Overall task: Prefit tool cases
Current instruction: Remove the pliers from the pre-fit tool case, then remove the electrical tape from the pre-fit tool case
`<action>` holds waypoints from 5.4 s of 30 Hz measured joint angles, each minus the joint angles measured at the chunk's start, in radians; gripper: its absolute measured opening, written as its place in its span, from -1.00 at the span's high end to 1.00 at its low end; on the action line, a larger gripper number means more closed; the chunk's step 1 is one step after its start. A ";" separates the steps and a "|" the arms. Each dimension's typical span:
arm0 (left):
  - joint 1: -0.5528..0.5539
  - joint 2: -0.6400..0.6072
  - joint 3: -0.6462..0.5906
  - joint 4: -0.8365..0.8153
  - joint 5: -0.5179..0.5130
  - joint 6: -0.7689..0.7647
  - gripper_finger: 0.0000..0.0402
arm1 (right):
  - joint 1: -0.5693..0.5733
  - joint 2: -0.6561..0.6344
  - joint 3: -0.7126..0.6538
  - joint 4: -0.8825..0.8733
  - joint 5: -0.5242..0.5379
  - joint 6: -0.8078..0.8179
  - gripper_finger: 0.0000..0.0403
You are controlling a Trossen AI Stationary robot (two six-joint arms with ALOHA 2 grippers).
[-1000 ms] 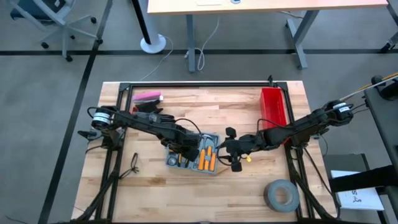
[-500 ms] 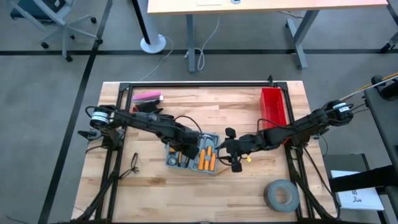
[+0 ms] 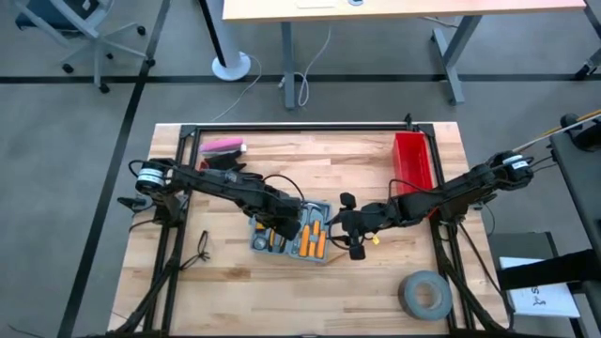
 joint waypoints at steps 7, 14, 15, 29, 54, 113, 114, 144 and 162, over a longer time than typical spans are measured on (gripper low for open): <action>0.001 0.009 -0.002 -0.003 -0.004 0.002 0.30 | 0.000 0.000 0.000 0.000 -0.001 0.001 0.15; 0.001 0.032 -0.002 0.005 -0.002 0.003 0.31 | 0.000 0.000 0.000 0.008 -0.005 0.002 0.15; 0.001 0.038 -0.002 0.006 -0.002 0.005 0.31 | 0.000 0.000 0.000 0.012 -0.005 0.001 0.15; -0.001 0.149 0.047 0.039 -0.015 0.072 0.56 | 0.000 0.000 0.002 0.029 -0.034 0.016 0.15; -0.001 0.138 0.347 -0.274 -0.029 0.180 0.85 | 0.000 -0.039 0.002 -0.050 -0.056 0.027 0.15; 0.533 0.152 0.340 -0.129 -0.103 0.470 0.85 | 0.051 -0.079 0.019 -0.073 -0.048 0.079 0.15; 0.539 0.152 0.331 -0.111 -0.099 0.470 0.85 | 0.051 -0.079 0.021 -0.077 -0.047 0.079 0.15; 0.566 0.153 0.201 0.058 -0.162 0.463 0.67 | 0.053 -0.079 0.032 -0.076 -0.048 0.088 0.15; 0.509 0.142 0.201 0.028 -0.038 0.467 0.14 | 0.058 -0.079 0.031 -0.086 -0.048 0.089 0.15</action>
